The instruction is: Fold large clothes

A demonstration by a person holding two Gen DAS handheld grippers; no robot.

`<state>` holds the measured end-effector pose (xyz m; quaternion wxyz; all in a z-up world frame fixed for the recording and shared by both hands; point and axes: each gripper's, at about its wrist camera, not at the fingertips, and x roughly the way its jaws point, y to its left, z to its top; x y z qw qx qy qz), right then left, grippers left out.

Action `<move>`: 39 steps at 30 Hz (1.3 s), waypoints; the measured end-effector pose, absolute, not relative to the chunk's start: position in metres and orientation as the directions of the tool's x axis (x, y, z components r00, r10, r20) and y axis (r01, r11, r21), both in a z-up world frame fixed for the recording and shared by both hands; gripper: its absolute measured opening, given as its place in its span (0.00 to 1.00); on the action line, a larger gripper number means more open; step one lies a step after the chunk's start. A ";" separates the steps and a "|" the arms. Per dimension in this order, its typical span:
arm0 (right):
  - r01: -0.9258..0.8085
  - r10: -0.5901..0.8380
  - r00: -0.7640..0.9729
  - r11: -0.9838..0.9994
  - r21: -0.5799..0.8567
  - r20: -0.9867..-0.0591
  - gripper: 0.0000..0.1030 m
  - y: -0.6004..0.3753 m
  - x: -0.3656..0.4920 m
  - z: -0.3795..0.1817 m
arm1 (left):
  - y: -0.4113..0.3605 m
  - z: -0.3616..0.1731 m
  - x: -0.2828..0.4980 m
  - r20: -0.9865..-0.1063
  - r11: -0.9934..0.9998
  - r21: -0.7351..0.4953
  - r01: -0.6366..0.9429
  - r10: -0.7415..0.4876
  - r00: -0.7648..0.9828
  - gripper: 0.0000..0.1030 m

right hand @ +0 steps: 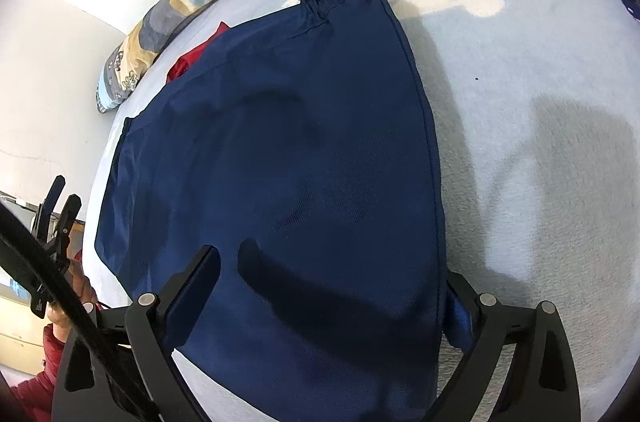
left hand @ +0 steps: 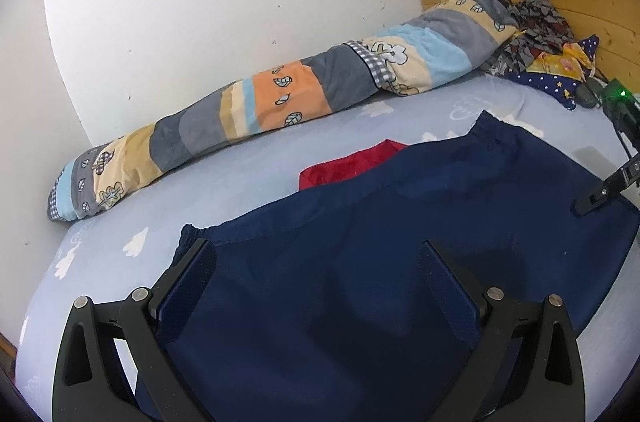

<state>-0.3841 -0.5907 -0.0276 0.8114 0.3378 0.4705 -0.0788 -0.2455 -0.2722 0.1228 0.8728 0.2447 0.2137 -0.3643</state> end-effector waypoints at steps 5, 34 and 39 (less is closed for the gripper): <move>0.450 0.196 0.547 0.751 0.483 -0.814 0.97 -0.592 -0.386 -0.028 | -0.271 0.124 -0.247 -0.542 0.619 0.275 0.736 -0.532 0.650 0.98; 0.499 0.140 0.626 0.684 0.532 -0.767 0.16 -0.596 -0.375 0.010 | -0.271 0.036 -0.148 -0.890 0.778 0.067 0.625 -0.236 0.389 0.98; 0.456 0.151 0.690 0.668 0.588 -0.707 0.15 -0.584 -0.372 0.032 | -0.276 0.039 -0.153 -0.872 0.778 0.084 0.623 -0.245 0.423 0.97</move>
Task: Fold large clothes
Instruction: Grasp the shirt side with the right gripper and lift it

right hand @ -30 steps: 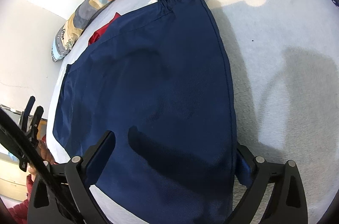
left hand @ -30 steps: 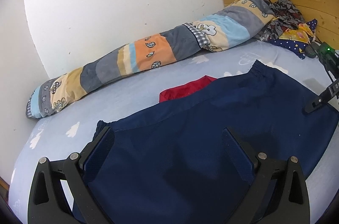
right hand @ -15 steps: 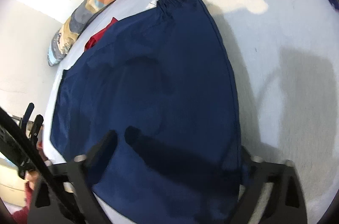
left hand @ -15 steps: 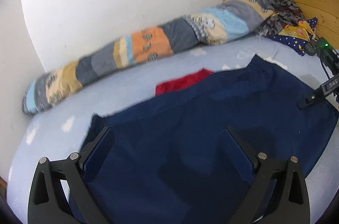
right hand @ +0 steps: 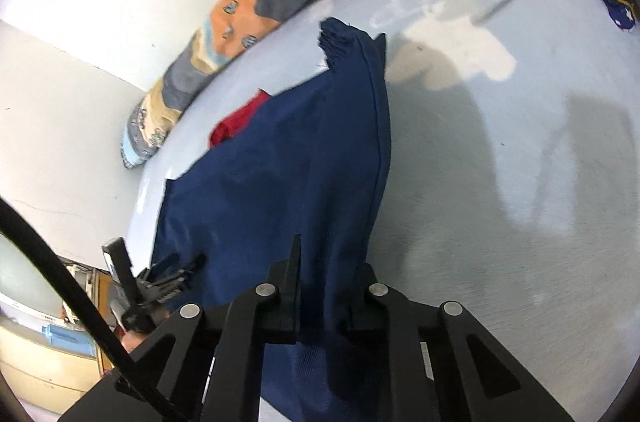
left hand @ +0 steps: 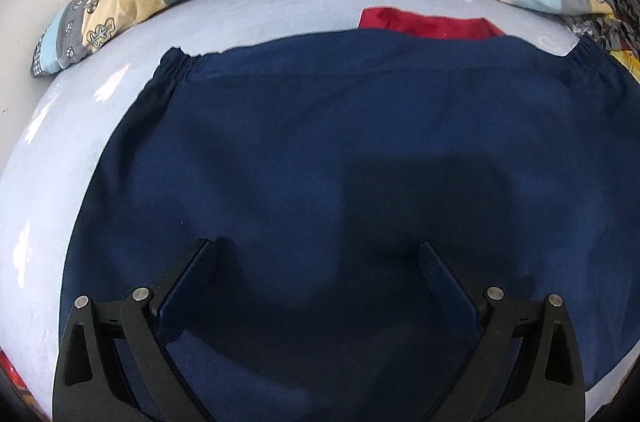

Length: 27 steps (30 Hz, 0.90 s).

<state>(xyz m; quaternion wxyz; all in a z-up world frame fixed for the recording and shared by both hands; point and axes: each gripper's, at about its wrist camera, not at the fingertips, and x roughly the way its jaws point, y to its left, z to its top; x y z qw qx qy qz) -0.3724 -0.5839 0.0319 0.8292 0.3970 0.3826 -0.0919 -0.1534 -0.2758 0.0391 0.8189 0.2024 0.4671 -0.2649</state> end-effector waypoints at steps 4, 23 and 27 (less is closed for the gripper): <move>0.447 0.140 0.714 0.664 0.600 -0.686 0.14 -0.571 -0.367 0.045 | -0.270 0.053 -0.158 -0.812 0.807 0.153 0.570 -0.227 0.539 0.90; 0.318 0.212 0.835 0.567 0.760 -0.508 0.14 -0.491 -0.336 0.109 | -0.268 0.048 -0.152 -0.840 0.759 0.097 0.644 -0.285 0.462 0.73; 0.312 0.224 0.833 0.564 0.764 -0.506 0.14 -0.464 -0.310 0.119 | -0.234 0.099 -0.137 -0.761 0.829 0.039 0.558 -0.337 0.554 0.73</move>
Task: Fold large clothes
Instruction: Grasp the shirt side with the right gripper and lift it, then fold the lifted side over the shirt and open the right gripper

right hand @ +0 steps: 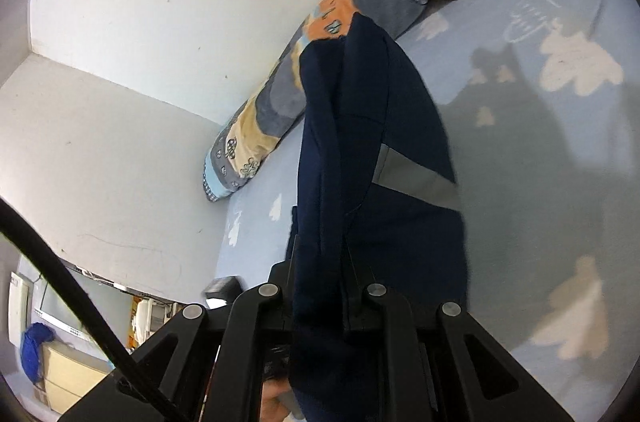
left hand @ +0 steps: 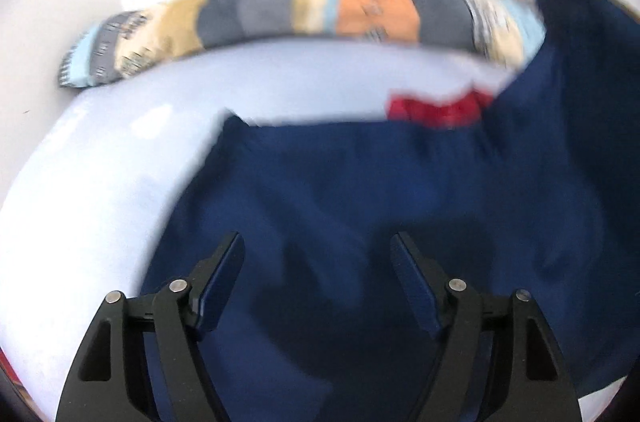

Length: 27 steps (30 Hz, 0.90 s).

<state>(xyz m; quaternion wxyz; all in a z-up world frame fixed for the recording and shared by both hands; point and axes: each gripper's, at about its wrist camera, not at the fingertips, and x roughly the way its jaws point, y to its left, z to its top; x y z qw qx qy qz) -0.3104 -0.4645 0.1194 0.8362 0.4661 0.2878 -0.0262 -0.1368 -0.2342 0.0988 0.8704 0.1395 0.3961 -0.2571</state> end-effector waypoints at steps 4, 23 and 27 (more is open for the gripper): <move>0.299 0.264 0.813 0.577 0.760 -0.519 0.10 -0.431 -0.276 0.123 | -0.198 0.117 -0.119 -0.747 0.864 -0.010 0.503 -0.341 0.571 0.73; 0.218 0.238 0.755 0.788 0.576 -0.611 0.68 -0.360 -0.249 0.151 | -0.097 0.128 -0.093 -0.774 0.903 -0.144 0.405 -0.358 0.522 0.73; 0.261 0.203 0.733 0.798 0.544 -0.649 0.68 -0.370 -0.263 0.141 | -0.113 0.110 -0.097 -0.820 0.834 -0.265 0.485 -0.459 0.341 0.83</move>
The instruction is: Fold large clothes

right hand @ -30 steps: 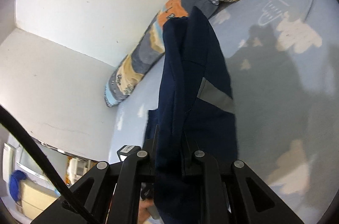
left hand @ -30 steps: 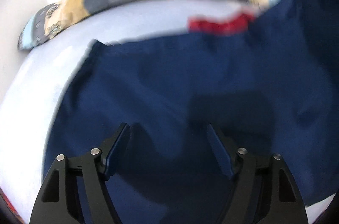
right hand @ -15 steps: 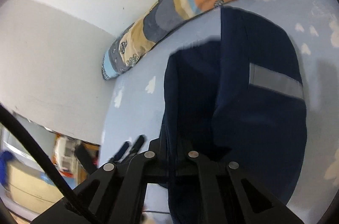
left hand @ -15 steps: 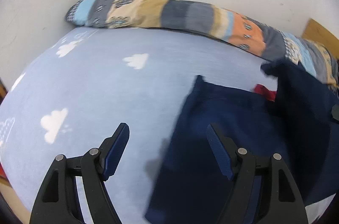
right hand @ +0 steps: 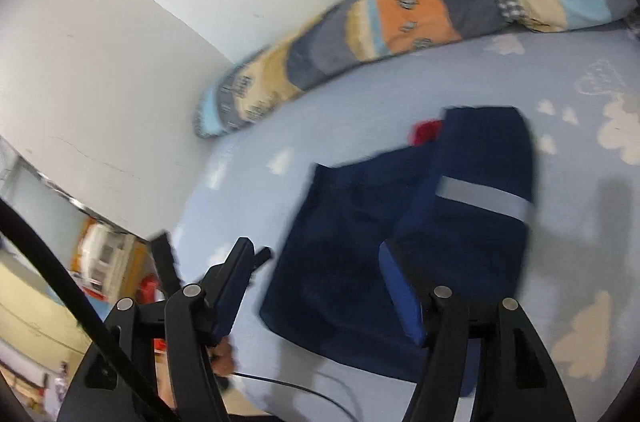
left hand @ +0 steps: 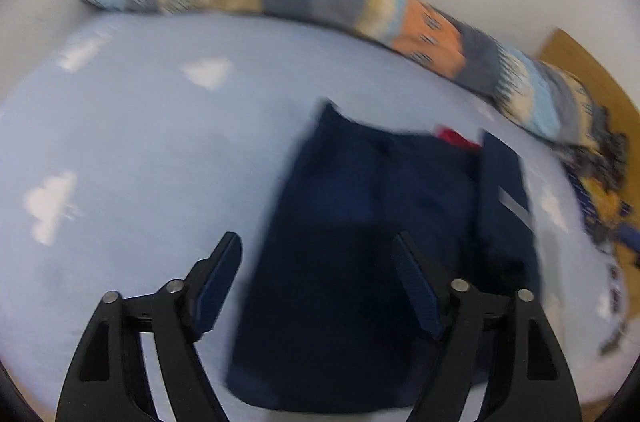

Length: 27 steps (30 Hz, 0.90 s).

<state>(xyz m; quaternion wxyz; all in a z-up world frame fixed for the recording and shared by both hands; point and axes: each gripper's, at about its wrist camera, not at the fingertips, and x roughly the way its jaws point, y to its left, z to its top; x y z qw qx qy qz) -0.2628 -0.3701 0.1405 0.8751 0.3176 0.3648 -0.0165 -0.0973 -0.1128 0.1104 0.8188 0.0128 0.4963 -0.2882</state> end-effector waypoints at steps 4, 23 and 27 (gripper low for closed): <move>0.295 0.234 0.715 0.753 0.588 -0.659 0.68 -0.385 -0.286 0.105 | -0.123 0.093 -0.091 -0.794 0.728 -0.499 0.470 -0.602 0.090 0.95; 0.366 0.134 0.772 0.705 0.607 -0.621 0.71 -0.469 -0.323 0.081 | -0.321 0.048 -0.088 -0.858 0.669 -0.513 0.537 -0.402 -0.318 0.95; 0.359 0.151 0.774 0.695 0.623 -0.614 0.71 -0.470 -0.328 0.082 | -0.337 0.035 -0.093 -0.907 0.697 -0.418 0.582 -0.285 -0.310 0.95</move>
